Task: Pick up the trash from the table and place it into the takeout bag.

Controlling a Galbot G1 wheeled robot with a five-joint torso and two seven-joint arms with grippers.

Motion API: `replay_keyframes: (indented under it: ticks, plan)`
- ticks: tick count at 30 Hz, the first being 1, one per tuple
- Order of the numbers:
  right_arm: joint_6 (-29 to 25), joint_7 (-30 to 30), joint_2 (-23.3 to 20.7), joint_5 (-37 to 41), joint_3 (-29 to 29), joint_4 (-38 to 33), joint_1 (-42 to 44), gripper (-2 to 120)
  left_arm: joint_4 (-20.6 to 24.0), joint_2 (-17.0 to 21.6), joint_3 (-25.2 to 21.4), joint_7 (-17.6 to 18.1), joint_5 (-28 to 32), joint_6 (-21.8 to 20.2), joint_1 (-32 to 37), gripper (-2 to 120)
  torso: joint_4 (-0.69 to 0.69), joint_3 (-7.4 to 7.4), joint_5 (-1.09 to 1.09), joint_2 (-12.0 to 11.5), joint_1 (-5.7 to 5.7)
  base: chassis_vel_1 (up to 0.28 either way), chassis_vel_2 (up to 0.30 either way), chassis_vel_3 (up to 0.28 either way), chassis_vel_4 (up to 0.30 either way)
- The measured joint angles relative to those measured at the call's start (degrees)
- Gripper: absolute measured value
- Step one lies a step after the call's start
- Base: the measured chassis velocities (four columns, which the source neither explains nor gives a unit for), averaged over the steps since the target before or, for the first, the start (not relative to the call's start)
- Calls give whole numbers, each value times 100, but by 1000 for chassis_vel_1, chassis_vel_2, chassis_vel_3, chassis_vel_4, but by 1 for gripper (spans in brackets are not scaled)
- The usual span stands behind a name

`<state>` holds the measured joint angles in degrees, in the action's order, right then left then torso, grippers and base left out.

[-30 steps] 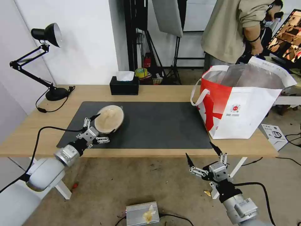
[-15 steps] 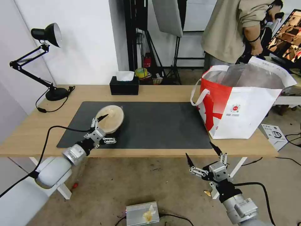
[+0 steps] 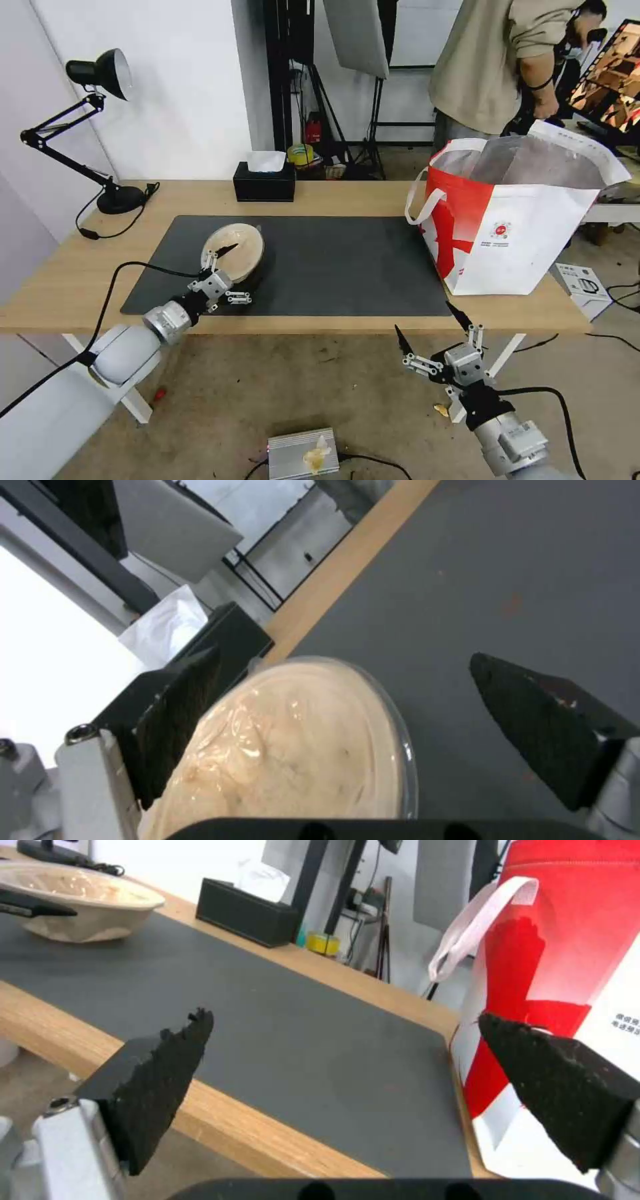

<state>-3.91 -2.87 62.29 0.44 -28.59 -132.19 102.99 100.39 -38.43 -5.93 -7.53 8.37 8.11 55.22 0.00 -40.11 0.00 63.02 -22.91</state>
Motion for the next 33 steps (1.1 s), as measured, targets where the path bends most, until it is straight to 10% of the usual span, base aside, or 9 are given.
replay_keyframes:
  ticks: [33]
  plan:
    - [0, 0, 0, 0, 0, 0, 0, 100, -752, -220, 401, 9, -215, -145, -490, 100, 0, 0, 0, 0, 0, 0, 0, 0, 0]
